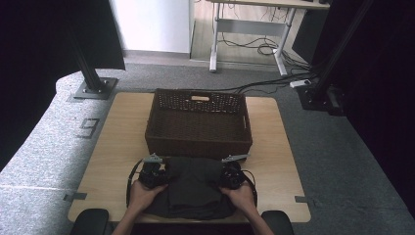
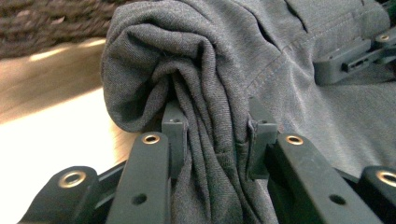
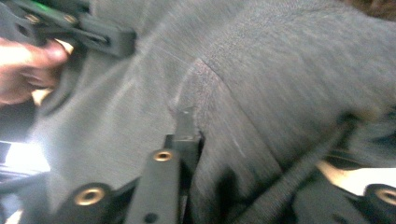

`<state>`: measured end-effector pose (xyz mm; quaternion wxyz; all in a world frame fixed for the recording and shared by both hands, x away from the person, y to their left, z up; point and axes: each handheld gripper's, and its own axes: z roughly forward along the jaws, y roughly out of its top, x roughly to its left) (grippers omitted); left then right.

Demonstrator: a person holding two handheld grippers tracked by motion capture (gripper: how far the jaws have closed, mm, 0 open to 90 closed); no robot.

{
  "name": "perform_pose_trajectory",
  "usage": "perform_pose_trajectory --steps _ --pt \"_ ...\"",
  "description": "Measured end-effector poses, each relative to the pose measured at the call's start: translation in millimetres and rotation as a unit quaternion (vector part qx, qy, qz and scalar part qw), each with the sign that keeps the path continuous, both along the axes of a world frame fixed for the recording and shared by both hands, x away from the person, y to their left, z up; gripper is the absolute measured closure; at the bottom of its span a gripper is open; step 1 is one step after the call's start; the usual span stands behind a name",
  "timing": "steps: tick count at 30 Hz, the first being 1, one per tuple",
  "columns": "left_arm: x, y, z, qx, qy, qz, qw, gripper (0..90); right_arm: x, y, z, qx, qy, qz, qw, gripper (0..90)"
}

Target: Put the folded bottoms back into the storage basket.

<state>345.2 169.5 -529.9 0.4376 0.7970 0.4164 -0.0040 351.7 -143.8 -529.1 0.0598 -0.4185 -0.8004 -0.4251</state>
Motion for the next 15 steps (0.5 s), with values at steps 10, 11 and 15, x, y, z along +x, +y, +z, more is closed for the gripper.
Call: perform_pose_trajectory --steps 10,11,15 --pt "-3.4 1.3 23.9 -0.065 -0.005 -0.018 0.9977 68.3 -4.7 -5.3 12.5 0.009 -0.016 0.000 0.9998 73.3" --pt "-3.0 2.2 26.6 -0.080 -0.003 -0.020 0.9966 68.4 -6.0 -6.7 15.2 0.012 -0.020 -0.002 0.9997 73.4" --pt "-4.1 0.4 40.1 -0.070 -0.026 -0.022 0.9970 68.4 -10.0 -10.2 31.3 0.015 -0.041 -0.006 0.9990 73.7"
